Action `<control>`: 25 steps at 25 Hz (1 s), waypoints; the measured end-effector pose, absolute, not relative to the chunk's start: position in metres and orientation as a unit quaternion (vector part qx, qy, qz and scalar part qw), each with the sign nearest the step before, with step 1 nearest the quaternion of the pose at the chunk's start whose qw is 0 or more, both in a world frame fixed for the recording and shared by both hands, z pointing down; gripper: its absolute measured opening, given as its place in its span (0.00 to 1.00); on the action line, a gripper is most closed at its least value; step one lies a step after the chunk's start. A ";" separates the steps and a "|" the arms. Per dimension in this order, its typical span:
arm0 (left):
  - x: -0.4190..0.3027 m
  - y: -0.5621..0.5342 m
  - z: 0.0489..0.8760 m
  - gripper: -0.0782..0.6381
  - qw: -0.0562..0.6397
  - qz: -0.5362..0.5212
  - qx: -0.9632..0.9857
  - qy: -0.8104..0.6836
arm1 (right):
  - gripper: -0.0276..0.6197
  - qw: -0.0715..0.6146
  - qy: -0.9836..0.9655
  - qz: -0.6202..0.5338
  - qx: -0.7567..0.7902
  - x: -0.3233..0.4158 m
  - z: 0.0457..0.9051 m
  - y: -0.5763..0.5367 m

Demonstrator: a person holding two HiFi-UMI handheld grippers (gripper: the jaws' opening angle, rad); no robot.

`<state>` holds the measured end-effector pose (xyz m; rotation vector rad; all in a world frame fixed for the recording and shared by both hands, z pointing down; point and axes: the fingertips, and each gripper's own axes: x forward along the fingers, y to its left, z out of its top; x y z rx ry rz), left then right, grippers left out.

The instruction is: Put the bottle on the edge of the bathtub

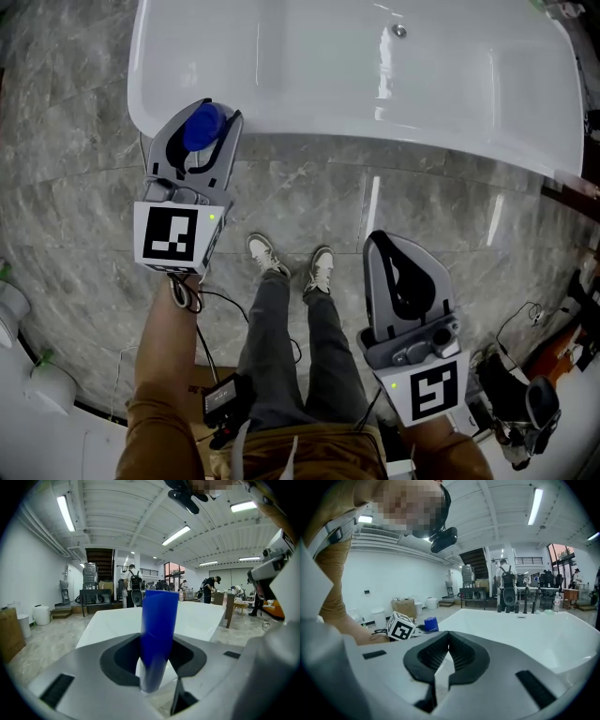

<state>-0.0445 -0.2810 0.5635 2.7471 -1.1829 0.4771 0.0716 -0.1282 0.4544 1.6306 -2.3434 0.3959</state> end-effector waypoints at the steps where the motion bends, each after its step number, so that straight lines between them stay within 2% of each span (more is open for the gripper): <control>1: -0.044 -0.281 0.566 0.33 0.057 0.156 0.906 -0.390 | 0.05 0.129 -0.806 0.136 0.562 0.072 0.455 -0.128; 25: -0.046 -0.279 0.567 0.33 0.073 0.110 0.912 -0.389 | 0.05 0.128 -0.806 0.137 0.561 0.075 0.457 -0.128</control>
